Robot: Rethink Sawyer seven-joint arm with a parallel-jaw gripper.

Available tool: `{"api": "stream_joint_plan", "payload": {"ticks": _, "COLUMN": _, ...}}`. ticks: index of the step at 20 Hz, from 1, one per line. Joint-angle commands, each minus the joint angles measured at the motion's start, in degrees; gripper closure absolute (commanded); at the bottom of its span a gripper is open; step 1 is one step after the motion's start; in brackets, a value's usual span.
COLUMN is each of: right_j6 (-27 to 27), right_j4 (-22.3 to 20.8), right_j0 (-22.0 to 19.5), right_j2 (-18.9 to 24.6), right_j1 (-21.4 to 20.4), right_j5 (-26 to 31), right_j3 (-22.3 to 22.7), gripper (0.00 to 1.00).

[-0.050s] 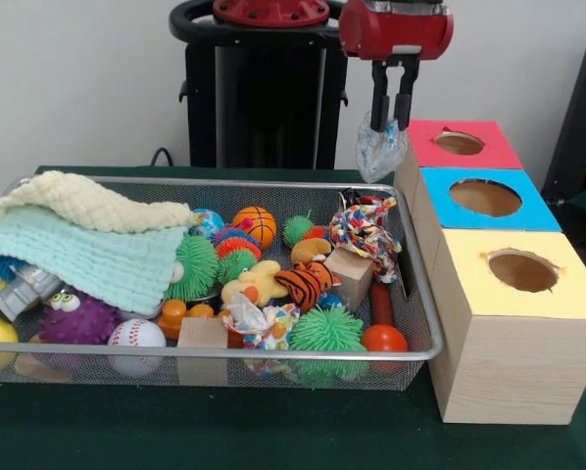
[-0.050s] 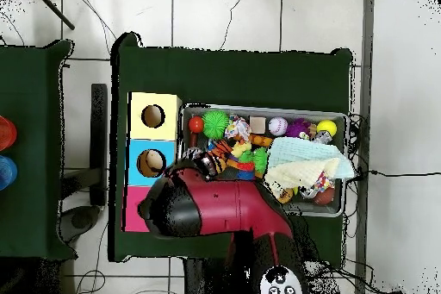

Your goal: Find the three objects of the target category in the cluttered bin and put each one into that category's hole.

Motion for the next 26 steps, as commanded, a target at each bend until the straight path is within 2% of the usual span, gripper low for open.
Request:
{"api": "stream_joint_plan", "payload": {"ticks": 1, "right_j6": 12.8, "right_j4": 3.3, "right_j0": -0.3, "right_j2": -0.6, "right_j1": 2.1, "right_j5": -1.5, "right_j3": -3.5, "gripper": 1.00}}
{"api": "stream_joint_plan", "payload": {"ticks": 11, "right_j6": 10.9, "right_j4": 4.5, "right_j0": -1.5, "right_j2": 1.4, "right_j1": 2.1, "right_j5": -1.6, "right_j3": -2.0, "gripper": 1.00}}
{"api": "stream_joint_plan", "payload": {"ticks": 26, "right_j6": 10.7, "right_j4": 4.7, "right_j0": 0.6, "right_j2": 1.3, "right_j1": 2.5, "right_j5": -0.4, "right_j3": -1.8, "gripper": 1.00}}
